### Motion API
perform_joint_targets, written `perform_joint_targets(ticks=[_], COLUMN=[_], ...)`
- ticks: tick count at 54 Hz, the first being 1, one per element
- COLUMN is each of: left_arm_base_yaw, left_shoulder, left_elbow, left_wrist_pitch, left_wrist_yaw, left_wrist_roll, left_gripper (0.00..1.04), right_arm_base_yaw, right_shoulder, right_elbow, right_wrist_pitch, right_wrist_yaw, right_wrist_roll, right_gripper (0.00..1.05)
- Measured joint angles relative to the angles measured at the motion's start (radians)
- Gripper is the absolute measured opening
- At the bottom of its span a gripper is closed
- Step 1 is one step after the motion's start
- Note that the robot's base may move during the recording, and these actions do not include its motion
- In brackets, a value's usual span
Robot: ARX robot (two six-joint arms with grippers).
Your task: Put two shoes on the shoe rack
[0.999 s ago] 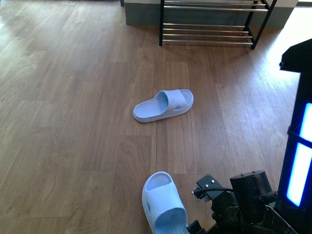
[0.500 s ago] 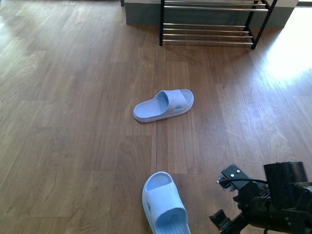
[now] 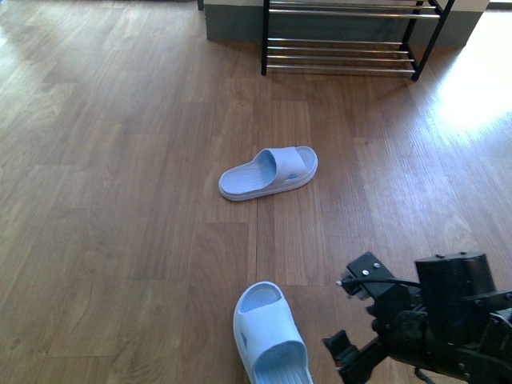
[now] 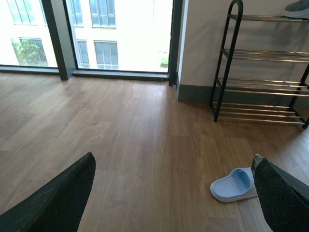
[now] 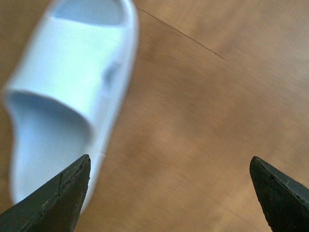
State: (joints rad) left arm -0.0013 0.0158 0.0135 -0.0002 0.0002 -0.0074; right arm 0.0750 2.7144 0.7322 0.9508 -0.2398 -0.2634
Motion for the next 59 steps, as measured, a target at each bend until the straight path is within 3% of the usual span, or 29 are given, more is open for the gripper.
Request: perform_joint_targets(ticks=[4,10,37,46,59], left_arm_base_yaw=[0.000,0.000,0.000,0.000,0.000], left_shoulder=[0.000,0.000,0.000,0.000,0.000], left_elbow=[0.000,0.000,0.000,0.000,0.000], left_wrist_pitch=[0.000,0.000,0.000,0.000,0.000], left_wrist_yaw=[-0.001,0.000,0.000,0.000,0.000], left_wrist_roll=[0.000,0.000,0.000,0.000,0.000], left_gripper=[0.95,0.95,0.95,0.95,0.95], right_arm_base_yaw=[0.026,0.019,0.011,0.105,0.149], right_shoulder=[-0.008,-0.008,-0.006,0.047,0.102], right_elbow=[0.014,0.042,0.029,0.074,0.169], right_wrist_pitch=[-0.022,-0.042,-0.063,-0.121,-0.185], right_wrist_yaw=[-0.034,0.019,0.087,0.072,0.071], right_wrist_roll=[0.066,0.133,0.136,0.158,0.183], right_gripper=[0.96,0.96,0.96,0.96,0.96])
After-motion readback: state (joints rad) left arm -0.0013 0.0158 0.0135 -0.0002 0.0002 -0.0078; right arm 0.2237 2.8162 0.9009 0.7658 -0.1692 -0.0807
